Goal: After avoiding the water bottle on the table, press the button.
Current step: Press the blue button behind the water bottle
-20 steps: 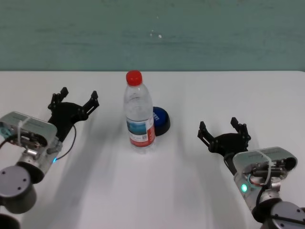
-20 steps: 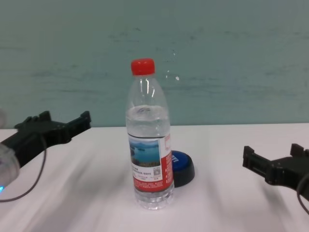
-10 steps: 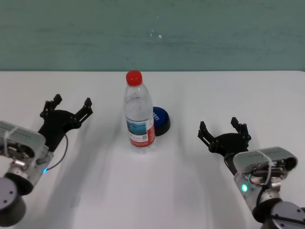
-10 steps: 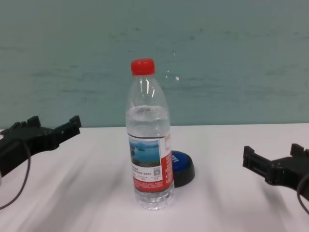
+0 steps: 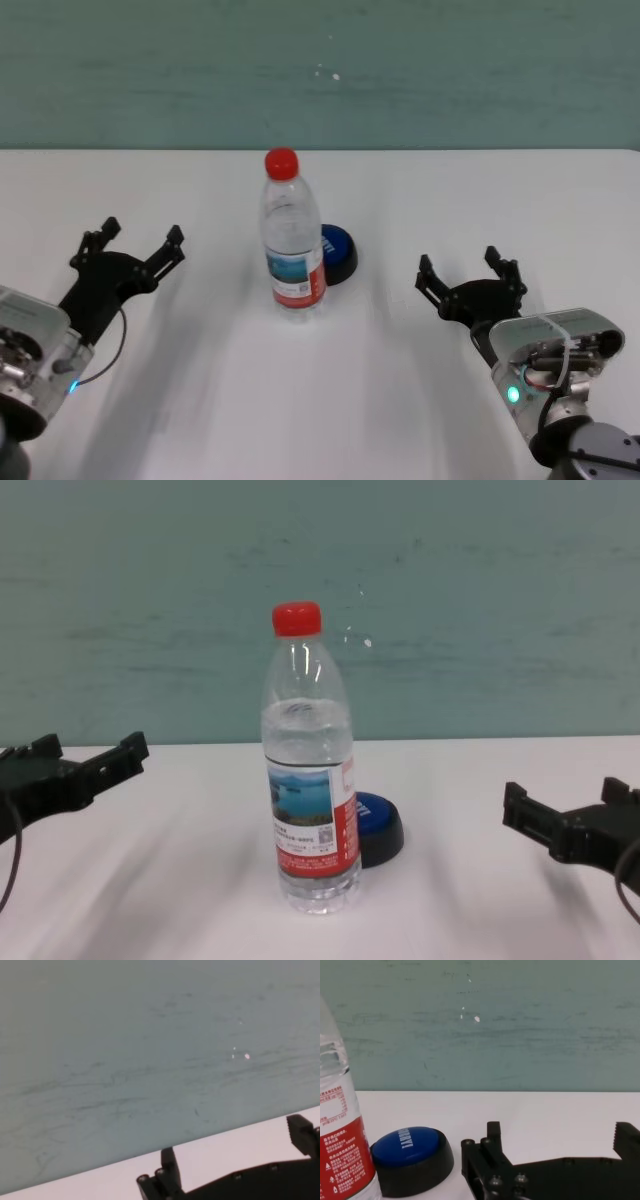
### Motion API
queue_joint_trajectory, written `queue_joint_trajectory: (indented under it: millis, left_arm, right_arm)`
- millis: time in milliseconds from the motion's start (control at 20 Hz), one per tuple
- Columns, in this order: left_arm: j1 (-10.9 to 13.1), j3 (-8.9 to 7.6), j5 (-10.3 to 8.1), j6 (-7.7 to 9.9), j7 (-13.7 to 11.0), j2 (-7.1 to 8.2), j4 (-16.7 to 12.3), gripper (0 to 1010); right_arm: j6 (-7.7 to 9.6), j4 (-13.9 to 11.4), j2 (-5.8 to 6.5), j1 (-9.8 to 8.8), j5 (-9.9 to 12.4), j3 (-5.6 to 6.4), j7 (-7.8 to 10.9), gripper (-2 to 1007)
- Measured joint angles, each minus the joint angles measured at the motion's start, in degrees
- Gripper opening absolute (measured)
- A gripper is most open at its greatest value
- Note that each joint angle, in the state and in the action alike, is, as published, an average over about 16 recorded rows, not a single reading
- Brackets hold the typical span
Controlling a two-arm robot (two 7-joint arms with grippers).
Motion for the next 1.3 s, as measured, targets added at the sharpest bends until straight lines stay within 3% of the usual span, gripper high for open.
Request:
queue_joint_trajectory:
  millis: [600, 1300]
  left_arm:
    - [5.04, 0.13, -2.28, 0.74, -1.02, 1.75, -5.47, 1010]
    - [7.57, 0.61, -3.58, 0.67, -1.43, 2.67, -8.17, 1010]
  right_arm:
    - [0.0, 0.0, 0.0, 0.0, 0.0, 0.0, 0.0, 1004]
    - [0.0, 0.0, 0.0, 0.0, 0.0, 0.0, 0.0, 1004]
